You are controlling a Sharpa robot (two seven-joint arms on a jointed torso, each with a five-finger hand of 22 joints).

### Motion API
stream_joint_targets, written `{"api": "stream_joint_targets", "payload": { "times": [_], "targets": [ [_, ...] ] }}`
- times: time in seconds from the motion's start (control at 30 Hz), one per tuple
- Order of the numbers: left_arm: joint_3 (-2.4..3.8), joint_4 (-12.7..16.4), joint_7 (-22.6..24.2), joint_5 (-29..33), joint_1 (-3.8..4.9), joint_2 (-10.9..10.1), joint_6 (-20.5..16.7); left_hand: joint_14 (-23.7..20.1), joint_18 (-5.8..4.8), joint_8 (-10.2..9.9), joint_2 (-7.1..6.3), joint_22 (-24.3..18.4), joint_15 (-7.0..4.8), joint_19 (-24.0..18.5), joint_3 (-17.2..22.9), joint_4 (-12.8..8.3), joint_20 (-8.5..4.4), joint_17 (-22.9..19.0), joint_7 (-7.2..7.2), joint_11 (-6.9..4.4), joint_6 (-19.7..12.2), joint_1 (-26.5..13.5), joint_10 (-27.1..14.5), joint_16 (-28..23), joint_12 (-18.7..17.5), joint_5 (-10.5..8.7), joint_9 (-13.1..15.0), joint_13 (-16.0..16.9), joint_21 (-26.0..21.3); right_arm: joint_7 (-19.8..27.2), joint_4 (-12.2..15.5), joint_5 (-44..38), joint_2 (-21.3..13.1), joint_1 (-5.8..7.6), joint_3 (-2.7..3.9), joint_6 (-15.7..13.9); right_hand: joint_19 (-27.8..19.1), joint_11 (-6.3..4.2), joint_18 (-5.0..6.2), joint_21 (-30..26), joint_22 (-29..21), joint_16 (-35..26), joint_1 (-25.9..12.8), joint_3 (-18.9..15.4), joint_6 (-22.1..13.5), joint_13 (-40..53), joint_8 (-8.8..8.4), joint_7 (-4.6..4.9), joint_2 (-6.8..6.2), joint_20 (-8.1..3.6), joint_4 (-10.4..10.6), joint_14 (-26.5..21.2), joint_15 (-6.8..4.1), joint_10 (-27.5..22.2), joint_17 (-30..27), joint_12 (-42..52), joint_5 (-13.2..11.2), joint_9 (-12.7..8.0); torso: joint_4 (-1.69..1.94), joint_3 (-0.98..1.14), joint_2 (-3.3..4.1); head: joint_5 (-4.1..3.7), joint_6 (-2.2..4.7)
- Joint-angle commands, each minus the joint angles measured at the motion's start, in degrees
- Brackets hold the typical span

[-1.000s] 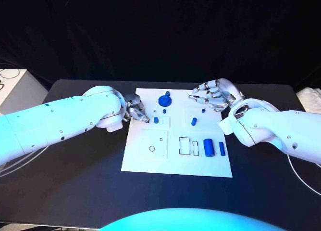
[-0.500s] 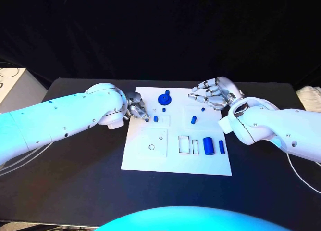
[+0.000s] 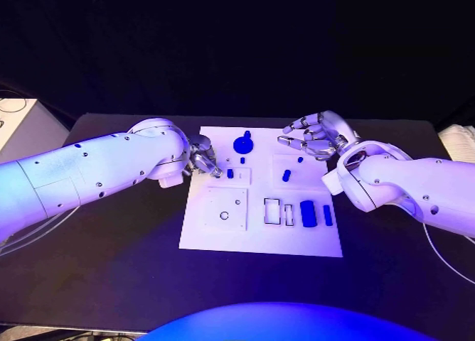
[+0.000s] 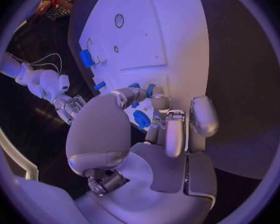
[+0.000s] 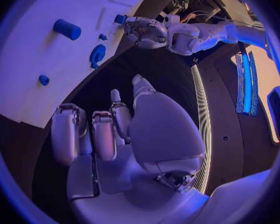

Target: Assemble the parts on the task board

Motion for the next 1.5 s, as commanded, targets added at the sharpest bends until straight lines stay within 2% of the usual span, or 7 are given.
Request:
{"api": "stream_joint_targets", "payload": {
  "times": [0.03,0.37,0.43,0.53,0.77,1.1,1.5],
  "targets": [
    [-0.35,0.1,-0.5,0.1,-0.47,0.3,3.4,5.3,-0.84,-0.3,0.49,-0.2,-0.35,0.2,11.8,-12.2,0.01,13.2,0.06,-0.37,0.1,-0.1,-0.1,0.2,-0.3,0.00,0.1,-0.1,0.1,0.5,0.1,-0.1,0.0,0.01,0.02,0.4,1.4,-0.02,0.33,-0.4,6.2,-0.2,0.1,0.1,-0.1,3.1,0.27,0.03,0.55,0.22,-0.1,4.3,0.14,-0.5,8.6,-0.1,0.1,-0.1,-0.01,-0.02,0.00,-0.04,-0.11],
    [-0.37,-0.6,-0.3,0.4,-0.48,0.4,-0.8,4.8,-0.57,-0.7,1.42,-2.1,-0.02,-1.0,6.5,-9.2,0.35,11.8,0.02,-0.24,-2.0,-3.2,-1.7,-0.5,-2.6,-1.45,0.5,-3.3,-1.3,0.6,0.1,-0.1,0.0,0.01,0.02,0.4,1.4,-0.04,0.37,-0.6,6.0,-0.4,0.1,0.1,-0.1,3.0,0.30,0.02,0.52,0.19,-0.1,4.3,0.12,-0.6,8.4,-0.2,0.2,-0.1,0.07,-0.07,-0.06,-0.18,0.06],
    [-0.37,-0.7,-0.3,0.5,-0.49,0.3,-1.6,4.5,-0.35,-1.6,1.45,-3.6,0.16,-1.8,1.5,-5.7,0.56,11.0,-0.09,0.00,-2.4,-5.7,-3.1,-0.9,-3.7,-1.63,0.0,-5.3,-2.4,0.6,0.1,-0.1,0.0,0.01,0.02,0.4,1.4,-0.04,0.37,-0.6,6.0,-0.4,0.1,0.1,-0.1,3.0,0.30,0.02,0.52,0.19,-0.1,4.3,0.12,-0.6,8.4,-0.2,0.2,-0.1,0.05,-0.09,-0.06,-0.20,0.09],
    [-0.37,-0.6,-0.3,0.6,-0.51,0.1,-2.6,4.3,-0.18,-2.3,1.23,-4.6,0.34,-2.1,-2.4,-3.1,0.69,10.5,0.30,0.20,-2.5,-7.0,-3.8,-1.2,-4.0,-1.62,-0.4,-6.1,-3.1,0.6,0.1,-0.1,0.0,0.01,0.02,0.4,1.4,-0.04,0.37,-0.6,6.0,-0.4,0.1,0.1,-0.1,3.0,0.30,0.02,0.52,0.19,-0.1,4.3,0.12,-0.6,8.4,-0.2,0.2,-0.1,0.01,-0.15,-0.03,-0.28,0.18],
    [-0.35,-0.5,-0.2,0.6,-0.52,-0.3,-3.3,3.3,0.45,-1.9,0.17,-8.1,0.71,-4.1,-8.7,0.8,0.98,8.0,0.68,0.61,-3.1,-7.0,-6.4,-2.5,-4.7,-1.38,-0.4,-8.1,-5.3,0.7,0.0,-0.1,-0.1,0.01,0.02,0.3,1.3,-0.04,0.40,-0.7,5.9,-0.4,0.1,0.1,-0.1,2.9,0.30,0.02,0.51,0.19,-0.1,4.2,0.11,-0.6,8.4,-0.3,0.2,-0.1,0.05,-0.11,-0.04,-0.34,0.28],
    [-0.29,-0.4,-0.9,0.4,-0.52,-0.5,-4.5,3.1,0.60,-1.1,-0.29,-9.0,0.96,-4.5,-12.6,3.9,1.22,7.8,0.89,0.85,-3.7,-6.3,-7.3,-2.6,-4.3,-1.41,-0.5,-8.4,-6.0,0.6,0.0,0.0,-0.1,0.00,0.02,0.5,1.3,-0.03,0.41,-0.8,5.9,-0.4,0.1,0.1,-0.2,2.8,0.28,0.03,0.48,0.19,-0.1,4.2,0.11,-0.7,8.4,-0.4,0.2,-0.1,0.02,-0.08,-0.05,-0.42,0.32],
    [-0.25,-0.8,-1.4,-0.2,-0.49,-0.4,-3.7,3.1,0.61,-0.4,-0.67,-9.0,0.96,-4.5,-14.5,5.3,1.24,7.9,0.83,0.82,-3.9,-5.4,-7.2,-2.5,-3.5,-1.55,-0.4,-7.8,-6.1,0.5,-0.1,0.0,0.1,0.00,0.02,0.7,1.3,-0.03,0.41,-0.8,5.9,-0.4,0.1,0.1,-0.2,2.8,0.28,0.03,0.48,0.19,-0.1,4.2,0.11,-0.7,8.4,-0.4,0.2,-0.1,0.00,-0.06,-0.04,-0.55,0.20]
  ]
}}
